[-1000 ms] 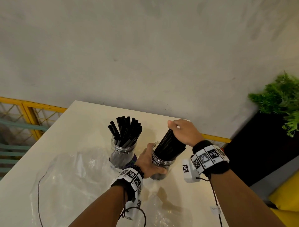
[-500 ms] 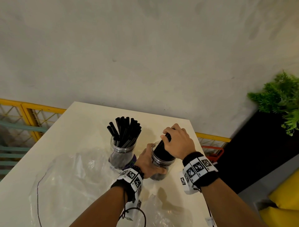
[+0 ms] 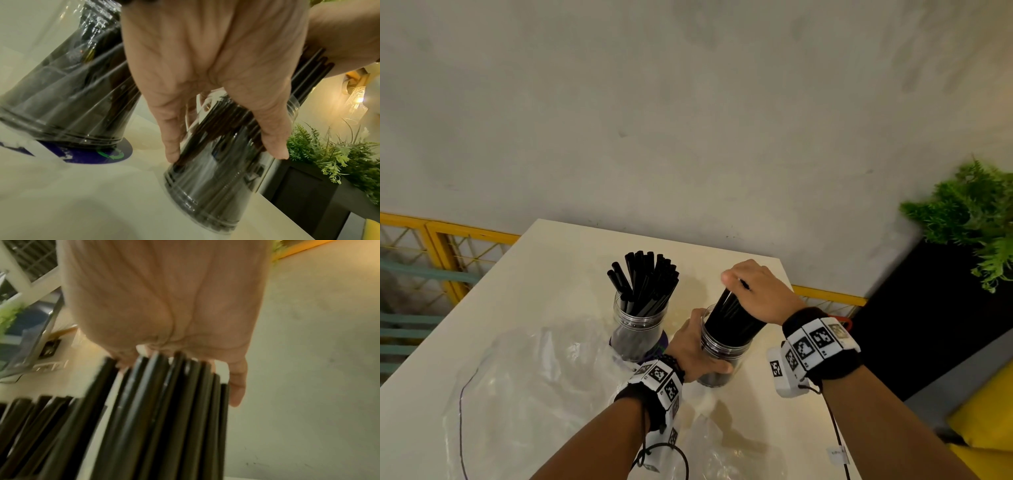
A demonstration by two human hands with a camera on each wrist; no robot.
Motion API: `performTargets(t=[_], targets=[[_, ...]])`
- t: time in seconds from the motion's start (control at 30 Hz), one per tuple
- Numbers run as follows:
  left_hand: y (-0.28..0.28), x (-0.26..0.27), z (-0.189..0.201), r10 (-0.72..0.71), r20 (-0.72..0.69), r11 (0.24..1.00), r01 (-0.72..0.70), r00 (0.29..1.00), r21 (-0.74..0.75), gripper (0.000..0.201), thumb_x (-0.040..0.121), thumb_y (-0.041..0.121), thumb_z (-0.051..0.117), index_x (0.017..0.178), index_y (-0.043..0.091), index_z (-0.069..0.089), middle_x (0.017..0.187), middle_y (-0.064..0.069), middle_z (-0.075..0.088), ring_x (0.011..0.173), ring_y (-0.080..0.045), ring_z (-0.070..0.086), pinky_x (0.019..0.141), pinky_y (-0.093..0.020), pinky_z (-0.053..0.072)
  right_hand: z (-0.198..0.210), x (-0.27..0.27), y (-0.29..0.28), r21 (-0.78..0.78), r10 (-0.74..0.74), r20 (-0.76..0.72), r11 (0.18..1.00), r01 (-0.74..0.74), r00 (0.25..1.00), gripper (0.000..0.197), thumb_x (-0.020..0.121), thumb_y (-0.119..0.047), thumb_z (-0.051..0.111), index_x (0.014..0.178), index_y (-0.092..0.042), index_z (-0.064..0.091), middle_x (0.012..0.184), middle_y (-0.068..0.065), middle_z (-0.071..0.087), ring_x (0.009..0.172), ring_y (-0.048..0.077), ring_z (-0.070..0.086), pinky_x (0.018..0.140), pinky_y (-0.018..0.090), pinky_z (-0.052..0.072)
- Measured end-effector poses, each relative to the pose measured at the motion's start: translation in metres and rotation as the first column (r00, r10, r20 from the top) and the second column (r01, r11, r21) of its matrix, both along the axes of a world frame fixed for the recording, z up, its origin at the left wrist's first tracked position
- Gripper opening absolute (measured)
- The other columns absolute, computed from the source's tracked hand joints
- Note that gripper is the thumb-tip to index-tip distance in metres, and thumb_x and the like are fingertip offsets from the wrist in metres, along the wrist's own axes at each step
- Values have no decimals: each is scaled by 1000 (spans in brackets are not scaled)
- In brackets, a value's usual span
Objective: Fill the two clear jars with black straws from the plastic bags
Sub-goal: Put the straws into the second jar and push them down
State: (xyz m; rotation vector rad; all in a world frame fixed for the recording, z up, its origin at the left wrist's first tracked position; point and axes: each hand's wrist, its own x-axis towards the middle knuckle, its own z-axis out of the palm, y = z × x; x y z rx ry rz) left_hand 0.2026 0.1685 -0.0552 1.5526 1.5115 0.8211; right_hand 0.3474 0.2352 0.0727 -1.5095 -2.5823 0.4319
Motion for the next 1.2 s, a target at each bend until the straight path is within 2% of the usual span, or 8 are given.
performTargets(t=[0.37,0.47,0.6,0.73,0.83,1.0,1.1,1.2], targets=[[-15,5,27,25,-46,999,-26,999,-24,133,61,37,88,158,16,0,158,-9,33,146,-29,34,119,-42,34,38,12,-20,306,-73,-365,932,193,928,24,97,-16,52,91,-11,74,96,8,72,84,22,64,83,36,53],[-46,-1,56,50,-66,994,-44,997,98,92,78,30,82,152,20,29,147,-2,45,133,-17,48,112,-30,42,51,8,-39,362,-39,-365,915,180,930,22,95,-18,55,84,-10,72,84,5,73,74,20,64,76,38,55],[-94,-41,86,137,-28,952,-124,990,280,10,87,29,77,84,24,68,72,7,69,59,2,57,58,-7,43,66,-15,-77,396,89,-406,914,88,909,18,94,-23,60,82,-14,71,76,-5,72,68,9,63,67,15,48],[-104,-103,85,364,-135,924,-339,922,176,23,85,29,77,69,17,65,54,4,61,48,0,54,50,-8,41,52,-66,-97,288,142,-378,957,-30,915,19,92,-37,59,92,-22,70,87,-8,69,79,9,63,77,31,54],[-91,-127,62,445,-194,895,-442,874,59,38,77,37,85,95,15,60,82,3,63,63,-1,55,50,-13,37,22,-108,-96,241,118,-118,967,-86,986,57,83,-62,58,129,-30,52,128,-3,51,116,20,52,94,45,49],[-53,-128,29,440,-194,895,-446,877,18,122,48,53,95,145,14,32,140,-8,40,130,-28,44,99,-40,48,-6,-156,-55,130,144,193,977,-170,971,119,54,-85,63,150,-48,3,165,2,-2,151,36,-5,110,74,14],[-28,-128,13,326,-131,944,-330,936,-8,135,35,76,86,149,29,31,154,1,37,141,-23,40,112,-51,43,-4,-170,-30,-34,121,191,993,-117,974,101,62,-82,61,146,-53,15,162,-1,12,150,33,8,110,70,24],[-15,-133,-10,279,-30,960,-279,960,11,102,41,65,90,122,36,36,126,5,62,114,-18,64,96,-46,56,-2,-183,-27,25,82,168,996,-87,982,49,87,-61,51,127,-32,46,131,4,44,124,32,43,92,50,44]])
